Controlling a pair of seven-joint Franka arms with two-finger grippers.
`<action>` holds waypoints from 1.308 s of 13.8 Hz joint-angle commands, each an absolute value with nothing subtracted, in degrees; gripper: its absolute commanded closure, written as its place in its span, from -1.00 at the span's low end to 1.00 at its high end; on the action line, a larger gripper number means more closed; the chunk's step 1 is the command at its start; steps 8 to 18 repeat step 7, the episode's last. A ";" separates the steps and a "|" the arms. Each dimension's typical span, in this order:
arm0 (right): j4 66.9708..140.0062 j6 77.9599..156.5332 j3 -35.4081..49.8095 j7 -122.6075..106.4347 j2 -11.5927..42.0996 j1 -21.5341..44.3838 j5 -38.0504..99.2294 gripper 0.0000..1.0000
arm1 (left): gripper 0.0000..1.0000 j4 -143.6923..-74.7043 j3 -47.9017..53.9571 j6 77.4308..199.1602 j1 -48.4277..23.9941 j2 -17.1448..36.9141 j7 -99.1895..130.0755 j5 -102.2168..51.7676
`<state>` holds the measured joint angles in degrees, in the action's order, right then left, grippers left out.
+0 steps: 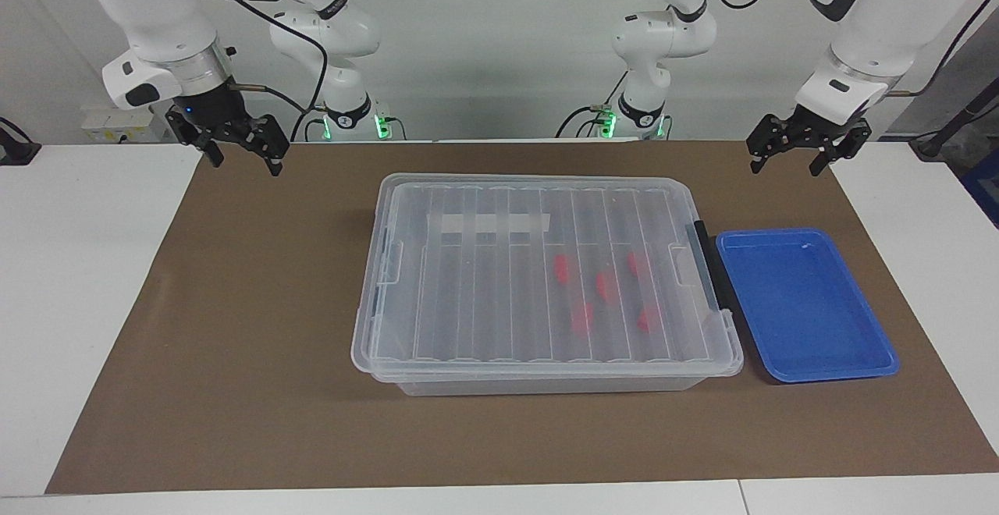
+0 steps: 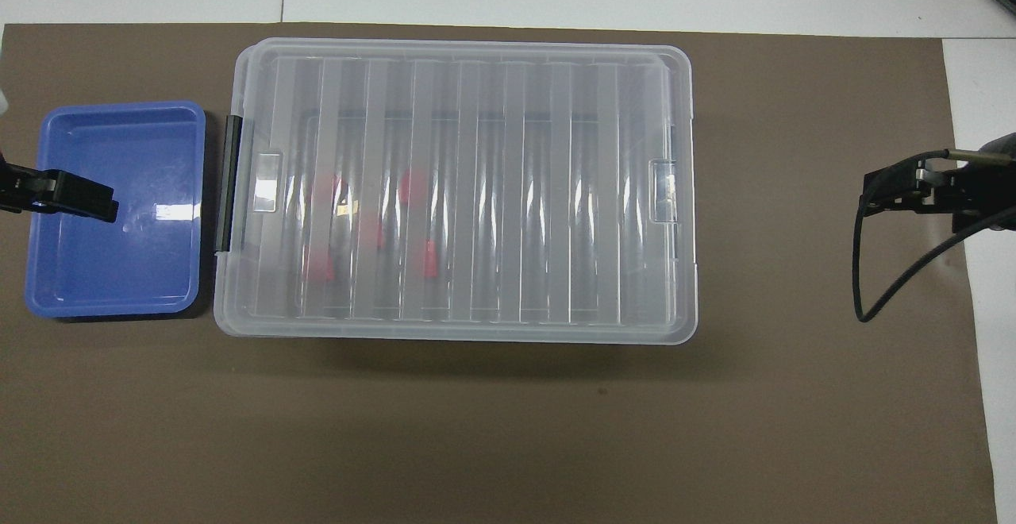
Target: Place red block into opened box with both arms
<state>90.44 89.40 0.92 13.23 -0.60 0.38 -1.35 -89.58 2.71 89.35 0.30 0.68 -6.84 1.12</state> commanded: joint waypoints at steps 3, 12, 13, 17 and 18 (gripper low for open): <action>92.20 92.37 1.32 13.18 -1.76 -0.35 -0.97 -1.00 | -1.00 -90.70 2.46 89.21 0.17 -0.35 -7.03 1.76; 92.20 92.37 1.32 13.27 -1.76 -0.53 -0.88 -1.00 | -1.00 -90.70 2.46 89.30 0.18 -0.35 -7.03 1.76; 92.20 92.37 1.32 13.27 -1.76 -0.53 -0.88 -1.00 | -1.00 -90.70 2.46 89.30 0.18 -0.35 -7.03 1.76; 92.20 92.37 1.32 13.27 -1.76 -0.53 -0.88 -1.00 | -1.00 -90.70 2.46 89.30 0.18 -0.35 -7.03 1.76; 92.20 92.37 1.32 13.27 -1.76 -0.53 -0.88 -1.00 | -1.00 -90.70 2.46 89.30 0.18 -0.35 -7.03 1.76</action>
